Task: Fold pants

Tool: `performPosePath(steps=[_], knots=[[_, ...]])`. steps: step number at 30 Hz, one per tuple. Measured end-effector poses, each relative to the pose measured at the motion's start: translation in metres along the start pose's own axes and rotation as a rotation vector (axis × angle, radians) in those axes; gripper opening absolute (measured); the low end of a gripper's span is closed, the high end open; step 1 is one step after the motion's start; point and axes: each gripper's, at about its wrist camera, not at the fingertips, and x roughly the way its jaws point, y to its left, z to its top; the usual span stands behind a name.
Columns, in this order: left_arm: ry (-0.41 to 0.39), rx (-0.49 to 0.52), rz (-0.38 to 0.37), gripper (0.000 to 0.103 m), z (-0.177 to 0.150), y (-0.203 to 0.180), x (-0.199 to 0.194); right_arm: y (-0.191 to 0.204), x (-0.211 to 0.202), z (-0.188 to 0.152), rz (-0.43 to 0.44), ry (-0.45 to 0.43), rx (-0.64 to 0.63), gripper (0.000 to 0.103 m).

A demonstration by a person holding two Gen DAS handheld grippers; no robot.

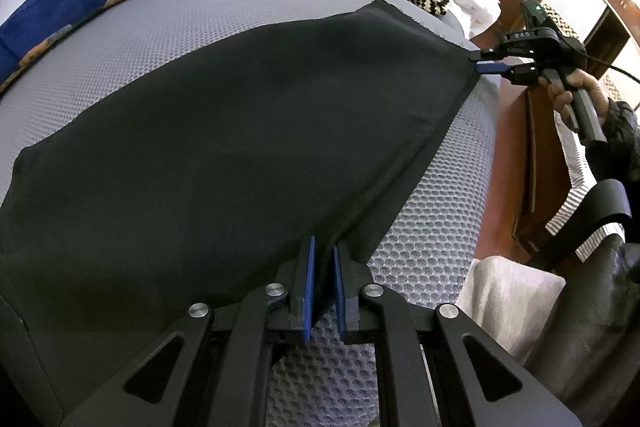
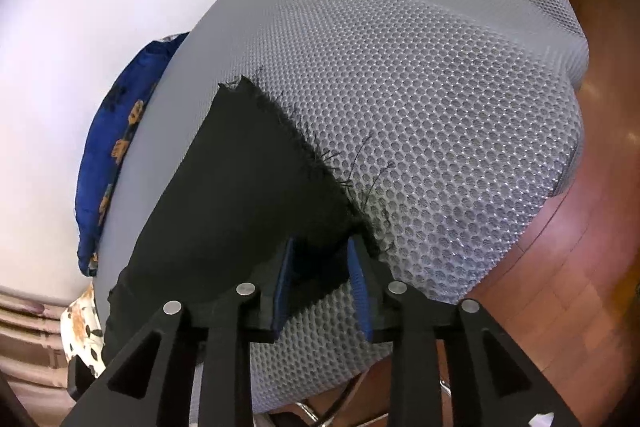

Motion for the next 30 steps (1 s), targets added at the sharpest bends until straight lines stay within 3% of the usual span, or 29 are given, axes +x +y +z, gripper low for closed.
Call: performPosePath(steps=[3, 5, 13, 19, 21, 23, 24, 26, 30], knots=[[-0.003, -0.002, 0.001, 0.01, -0.001, 0.0, -0.001, 0.001, 0.002, 0.007, 0.013, -0.029, -0.003, 0.023], [-0.003, -0.001, 0.004, 0.01, -0.001, 0.0, -0.001, 0.004, 0.003, 0.011, 0.026, -0.027, -0.006, 0.007], [-0.013, 0.013, 0.009, 0.009, -0.003, -0.005, -0.005, 0.017, -0.02, -0.005, -0.073, -0.09, -0.103, 0.003], [0.0, 0.002, -0.02, 0.01, -0.003, 0.001, -0.004, 0.011, -0.002, -0.008, -0.125, -0.047, -0.121, 0.004], [0.007, -0.011, -0.025, 0.011, -0.001, 0.002, -0.004, 0.012, -0.005, -0.002, -0.125, -0.031, -0.103, 0.012], [0.015, -0.03, -0.044, 0.02, 0.002, 0.005, -0.006, 0.016, -0.013, 0.009, -0.158, -0.062, -0.125, 0.023], [0.016, -0.041, -0.051, 0.023, 0.003, 0.006, -0.008, 0.018, -0.016, 0.015, -0.159, -0.071, -0.141, 0.023], [0.018, -0.05, -0.063, 0.031, 0.004, 0.007, -0.013, 0.024, -0.02, 0.03, -0.113, -0.072, -0.172, 0.023], [0.02, -0.042, -0.086, 0.034, 0.006, 0.009, -0.024, 0.056, -0.001, 0.066, -0.009, -0.036, -0.294, 0.023]])
